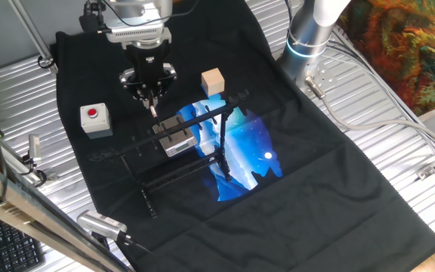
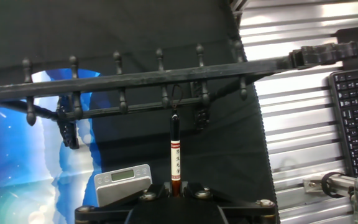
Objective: Place the brush on the pen rack
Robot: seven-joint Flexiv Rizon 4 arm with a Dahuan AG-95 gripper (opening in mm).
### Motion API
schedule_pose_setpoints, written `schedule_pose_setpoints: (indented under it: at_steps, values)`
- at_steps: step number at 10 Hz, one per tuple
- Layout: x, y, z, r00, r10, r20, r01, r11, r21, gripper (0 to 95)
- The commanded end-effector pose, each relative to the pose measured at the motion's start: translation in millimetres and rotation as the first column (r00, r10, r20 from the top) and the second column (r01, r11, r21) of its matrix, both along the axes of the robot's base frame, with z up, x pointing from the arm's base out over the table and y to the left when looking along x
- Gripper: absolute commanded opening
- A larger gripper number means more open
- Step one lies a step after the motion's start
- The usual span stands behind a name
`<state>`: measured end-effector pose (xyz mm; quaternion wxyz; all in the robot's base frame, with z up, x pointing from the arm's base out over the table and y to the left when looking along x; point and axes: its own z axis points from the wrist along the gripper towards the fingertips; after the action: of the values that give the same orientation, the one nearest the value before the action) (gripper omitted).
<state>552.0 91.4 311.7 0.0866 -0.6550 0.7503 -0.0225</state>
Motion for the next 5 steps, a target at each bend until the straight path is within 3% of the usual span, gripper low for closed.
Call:
schedule_pose_setpoints:
  at_steps: [1,5]
  values:
    - [0.4,-0.2,-0.9,1.0,-0.003,0.008,0.003,1.0,0.0,0.0]
    - [1.3,-0.7,-4.2,1.0,-0.005,0.013,0.005,1.0,0.005,0.0]
